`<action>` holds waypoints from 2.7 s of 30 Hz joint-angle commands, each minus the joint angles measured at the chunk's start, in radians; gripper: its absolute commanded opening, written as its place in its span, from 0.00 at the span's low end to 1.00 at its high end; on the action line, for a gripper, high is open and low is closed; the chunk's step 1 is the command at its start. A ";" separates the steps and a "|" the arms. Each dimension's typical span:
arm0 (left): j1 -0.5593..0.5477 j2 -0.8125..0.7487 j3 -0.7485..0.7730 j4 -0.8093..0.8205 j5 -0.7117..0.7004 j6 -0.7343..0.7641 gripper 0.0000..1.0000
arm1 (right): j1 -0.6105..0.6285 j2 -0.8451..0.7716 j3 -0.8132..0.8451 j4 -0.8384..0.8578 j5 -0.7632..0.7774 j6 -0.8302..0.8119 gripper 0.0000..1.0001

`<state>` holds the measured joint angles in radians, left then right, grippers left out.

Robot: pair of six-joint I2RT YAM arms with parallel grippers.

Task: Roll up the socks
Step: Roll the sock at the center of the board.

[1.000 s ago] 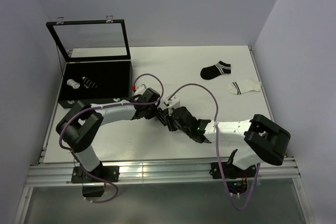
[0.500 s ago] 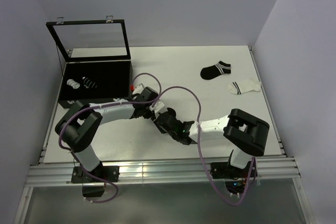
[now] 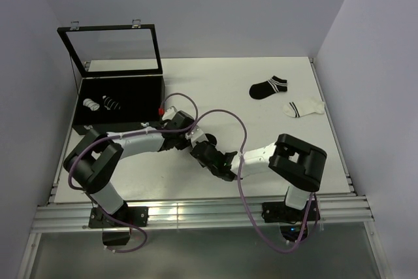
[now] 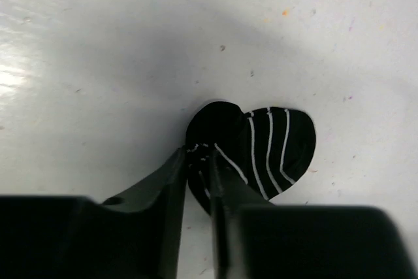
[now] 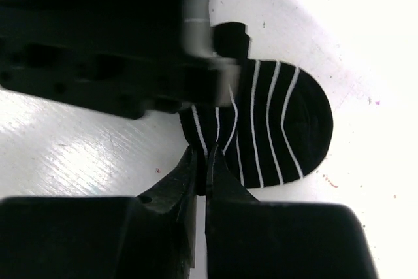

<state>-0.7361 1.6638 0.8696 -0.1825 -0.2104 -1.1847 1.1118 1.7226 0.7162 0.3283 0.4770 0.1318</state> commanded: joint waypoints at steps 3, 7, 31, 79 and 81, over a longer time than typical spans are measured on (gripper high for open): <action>-0.003 -0.076 -0.072 -0.077 -0.021 -0.026 0.42 | -0.076 -0.050 -0.087 0.014 -0.184 0.118 0.00; -0.002 -0.140 -0.109 -0.042 -0.040 -0.055 0.75 | -0.161 -0.107 -0.147 0.084 -0.369 0.181 0.00; -0.019 -0.073 -0.109 0.233 0.028 0.023 0.75 | -0.652 0.226 -0.357 0.864 -1.167 0.750 0.00; -0.059 0.174 0.189 -0.075 0.062 0.175 0.18 | -0.107 -0.302 -0.143 0.014 -0.137 -0.052 0.45; -0.059 0.174 0.192 -0.075 0.066 0.177 0.18 | -0.087 -0.255 -0.126 0.006 -0.115 -0.063 0.45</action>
<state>-0.7864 1.8111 1.0470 -0.1795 -0.1535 -1.0401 0.9939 1.4322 0.5388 0.3370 0.2535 0.1291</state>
